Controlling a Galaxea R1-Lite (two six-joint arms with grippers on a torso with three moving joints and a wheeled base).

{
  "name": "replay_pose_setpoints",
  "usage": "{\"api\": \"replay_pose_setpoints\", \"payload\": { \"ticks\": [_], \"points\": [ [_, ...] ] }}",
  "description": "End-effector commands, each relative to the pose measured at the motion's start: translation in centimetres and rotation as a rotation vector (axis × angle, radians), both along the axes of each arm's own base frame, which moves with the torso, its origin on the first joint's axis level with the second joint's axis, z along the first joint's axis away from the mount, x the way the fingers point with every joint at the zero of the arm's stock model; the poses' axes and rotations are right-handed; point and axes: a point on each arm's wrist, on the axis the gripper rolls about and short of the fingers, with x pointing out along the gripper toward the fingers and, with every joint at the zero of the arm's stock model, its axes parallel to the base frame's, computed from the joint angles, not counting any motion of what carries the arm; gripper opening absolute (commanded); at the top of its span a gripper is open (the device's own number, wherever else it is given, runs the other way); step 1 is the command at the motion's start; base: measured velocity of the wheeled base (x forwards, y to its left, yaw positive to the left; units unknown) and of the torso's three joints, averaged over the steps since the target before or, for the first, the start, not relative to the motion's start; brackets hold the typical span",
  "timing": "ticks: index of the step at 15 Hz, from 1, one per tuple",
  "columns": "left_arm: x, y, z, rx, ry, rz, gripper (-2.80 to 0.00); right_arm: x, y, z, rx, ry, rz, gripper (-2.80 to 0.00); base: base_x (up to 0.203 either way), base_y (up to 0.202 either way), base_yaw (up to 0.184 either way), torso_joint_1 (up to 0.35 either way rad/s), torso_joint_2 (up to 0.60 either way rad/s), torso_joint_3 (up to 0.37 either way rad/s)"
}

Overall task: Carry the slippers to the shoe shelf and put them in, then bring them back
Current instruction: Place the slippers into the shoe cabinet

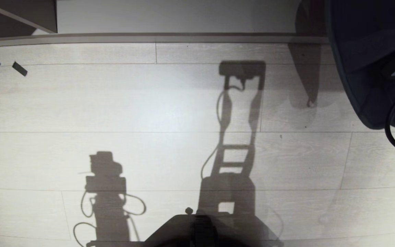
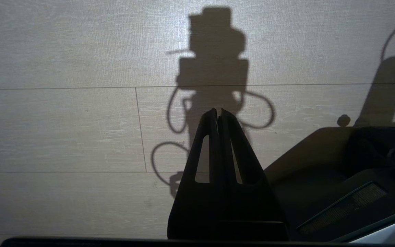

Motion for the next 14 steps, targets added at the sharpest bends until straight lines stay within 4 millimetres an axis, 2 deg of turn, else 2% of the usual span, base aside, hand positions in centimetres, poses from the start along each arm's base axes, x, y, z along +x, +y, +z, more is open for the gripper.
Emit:
{"api": "replay_pose_setpoints", "payload": {
  "ticks": [1, 4, 11, 14],
  "points": [
    [0.0, 0.0, 0.0, -0.001, 0.0, -0.001, -2.8, 4.2, 0.2, 0.3, 0.001, -0.001, 0.0, -2.8, 0.0, 0.0, 0.0, 0.0, 0.0, 0.0],
    [0.0, 0.0, 0.0, -0.001, 0.001, 0.0, -2.8, 6.5, 0.2, 1.4, 0.005, -0.041, -0.003, -2.8, 0.0, 0.0, 0.0, 0.0, 0.0, 0.0],
    [0.0, 0.0, 0.0, -0.002, 0.001, 0.0, -2.8, 9.5, 0.1, 6.6, 0.01, -0.234, -0.012, -2.8, 0.0, 0.0, 0.0, 0.0, 0.0, 0.0],
    [0.0, 0.0, 0.0, -0.001, 0.0, 0.0, -2.8, 10.7, -0.1, 8.0, 0.034, -0.291, -0.003, -2.8, 0.0, 0.0, 0.0, 0.0, 0.0, 0.0]
  ]
}}
